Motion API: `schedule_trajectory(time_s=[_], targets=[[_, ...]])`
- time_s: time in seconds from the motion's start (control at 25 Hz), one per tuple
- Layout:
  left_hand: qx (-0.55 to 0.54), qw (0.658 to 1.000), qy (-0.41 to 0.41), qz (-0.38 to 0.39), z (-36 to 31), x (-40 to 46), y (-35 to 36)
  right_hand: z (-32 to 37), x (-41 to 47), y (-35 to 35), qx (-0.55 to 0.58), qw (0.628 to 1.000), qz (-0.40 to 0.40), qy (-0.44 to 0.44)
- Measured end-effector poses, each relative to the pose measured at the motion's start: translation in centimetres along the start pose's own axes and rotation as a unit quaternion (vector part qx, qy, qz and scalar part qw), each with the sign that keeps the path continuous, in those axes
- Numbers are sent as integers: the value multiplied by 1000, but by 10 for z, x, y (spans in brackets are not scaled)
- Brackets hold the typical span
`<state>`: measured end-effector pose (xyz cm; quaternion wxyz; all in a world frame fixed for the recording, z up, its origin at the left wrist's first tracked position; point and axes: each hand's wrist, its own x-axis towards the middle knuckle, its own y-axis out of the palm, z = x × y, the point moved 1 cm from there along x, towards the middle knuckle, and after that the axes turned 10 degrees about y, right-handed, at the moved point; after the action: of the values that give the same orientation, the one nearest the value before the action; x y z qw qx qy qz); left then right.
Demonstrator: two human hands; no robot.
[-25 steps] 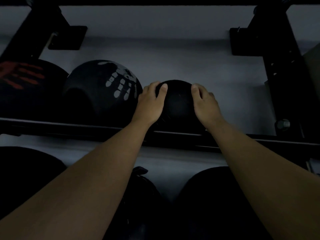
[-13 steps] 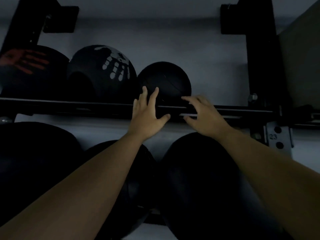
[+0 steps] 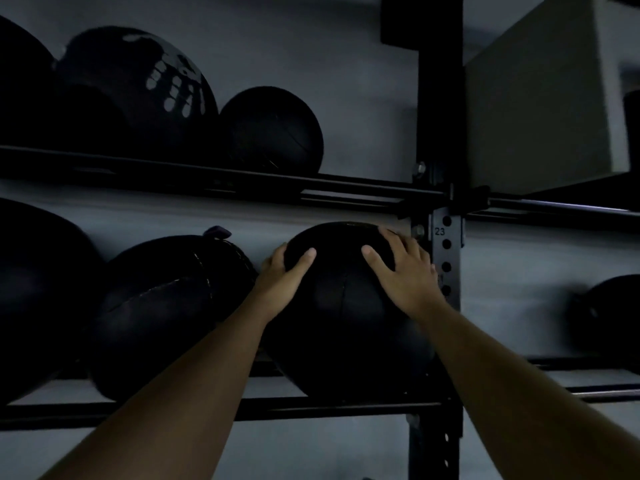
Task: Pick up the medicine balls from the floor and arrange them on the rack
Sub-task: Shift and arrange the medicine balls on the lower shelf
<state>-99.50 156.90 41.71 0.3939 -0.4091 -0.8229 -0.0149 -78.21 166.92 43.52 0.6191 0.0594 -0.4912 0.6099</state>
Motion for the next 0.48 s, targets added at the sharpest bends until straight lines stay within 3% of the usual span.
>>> schedule_trajectory(time_s=[0.24,0.48], targets=[[-42,997,-17,-59,8,7,3,-29,-27,5,112,989,-14,95],[-34,988,-46,-141,2,9,16,-31,-13,16,153,984,-14,91]])
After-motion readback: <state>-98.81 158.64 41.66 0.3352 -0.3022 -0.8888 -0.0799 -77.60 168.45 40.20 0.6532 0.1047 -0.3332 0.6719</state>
